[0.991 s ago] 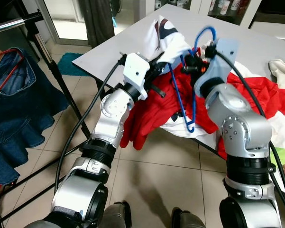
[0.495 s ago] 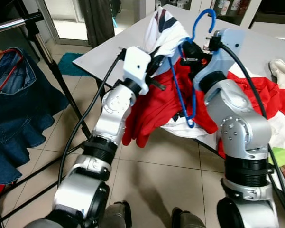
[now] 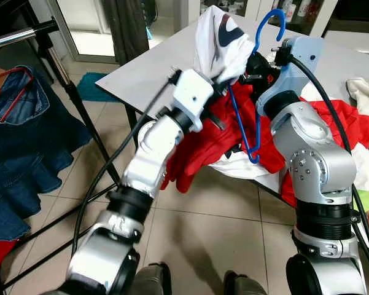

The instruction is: Hang hanger

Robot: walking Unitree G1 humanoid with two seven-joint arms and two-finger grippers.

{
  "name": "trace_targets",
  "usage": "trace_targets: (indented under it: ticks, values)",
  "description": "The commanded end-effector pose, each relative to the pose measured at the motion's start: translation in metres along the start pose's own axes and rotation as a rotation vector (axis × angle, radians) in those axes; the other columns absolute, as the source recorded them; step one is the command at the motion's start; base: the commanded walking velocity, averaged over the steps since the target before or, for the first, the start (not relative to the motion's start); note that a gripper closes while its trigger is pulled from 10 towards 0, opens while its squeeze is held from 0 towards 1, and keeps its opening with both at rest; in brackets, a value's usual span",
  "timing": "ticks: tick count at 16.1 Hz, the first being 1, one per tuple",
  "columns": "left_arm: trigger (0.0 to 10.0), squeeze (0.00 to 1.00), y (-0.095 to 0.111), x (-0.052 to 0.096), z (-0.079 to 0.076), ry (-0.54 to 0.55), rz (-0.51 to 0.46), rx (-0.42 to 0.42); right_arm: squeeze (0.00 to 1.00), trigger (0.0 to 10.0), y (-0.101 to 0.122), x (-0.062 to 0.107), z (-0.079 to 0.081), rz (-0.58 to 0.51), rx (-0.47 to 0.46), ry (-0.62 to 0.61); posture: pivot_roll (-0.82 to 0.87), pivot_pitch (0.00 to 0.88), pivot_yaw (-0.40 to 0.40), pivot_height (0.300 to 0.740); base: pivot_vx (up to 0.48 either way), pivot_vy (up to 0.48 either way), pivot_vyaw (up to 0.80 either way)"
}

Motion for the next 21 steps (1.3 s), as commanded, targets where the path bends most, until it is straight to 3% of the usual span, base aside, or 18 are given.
trace_targets:
  ticks: [1,3,5,8,10,14,15,17,21]
  values:
    - [10.0,0.00,0.004,-0.002,0.007,0.022,-0.003,-0.014,0.00,10.0,0.016,-0.002,-0.001,-0.070,0.017,-0.005,0.02,0.045,0.055,0.740,0.000,0.000,0.00]
    - [10.0,0.00,0.013,-0.004,0.006,0.016,-0.036,-0.003,0.00,10.0,0.018,-0.002,-0.002,-0.079,0.025,-0.005,0.02,0.043,0.053,0.740,0.000,0.000,0.00]
    - [10.0,0.00,0.025,-0.003,-0.015,-0.077,-0.095,0.013,0.00,10.0,0.016,-0.002,-0.005,-0.074,0.051,-0.011,0.02,0.040,0.053,0.740,0.000,0.000,0.00]
    - [10.0,0.00,0.040,0.000,-0.018,-0.135,-0.158,-0.058,0.00,10.0,0.013,-0.002,-0.008,-0.067,0.089,-0.018,0.02,0.036,0.049,0.740,0.000,0.000,0.00]
    - [10.0,0.00,0.038,0.000,-0.001,-0.090,-0.133,-0.112,0.00,10.0,0.017,-0.003,-0.010,-0.083,0.091,-0.024,0.03,0.031,0.044,0.740,0.000,0.000,0.00]
    - [10.0,0.00,0.025,0.003,0.012,-0.001,-0.069,-0.144,0.00,10.0,0.035,-0.005,-0.019,-0.164,0.085,-0.064,0.03,0.022,0.037,0.740,0.000,0.000,0.00]
    - [10.0,0.00,0.016,0.005,0.027,0.103,-0.046,-0.106,0.00,10.0,0.044,-0.005,-0.026,-0.212,0.080,-0.107,0.04,0.020,0.033,0.740,0.000,0.000,0.00]
    - [10.0,0.00,0.010,0.007,0.039,0.182,-0.024,-0.084,0.00,10.0,0.048,-0.005,-0.032,-0.233,0.080,-0.132,0.04,0.019,0.031,0.740,0.000,0.000,0.00]
    - [10.0,0.00,0.006,0.009,0.052,0.280,-0.015,-0.041,0.00,10.0,0.062,-0.003,-0.030,-0.320,0.050,-0.128,0.04,0.020,0.029,0.740,0.000,0.000,0.00]
Point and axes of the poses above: a point about 5 cm out from each wrist's last joint towards the gripper, its own x axis pointing back from the gripper into the wrist, its own y axis along the axis of the wrist's last joint, z = x × y, the point moved 4 cm from there along -x, pointing out of the wrist towards the gripper, and after that the axes turned 1 degree about x, right-handed, at the moved point
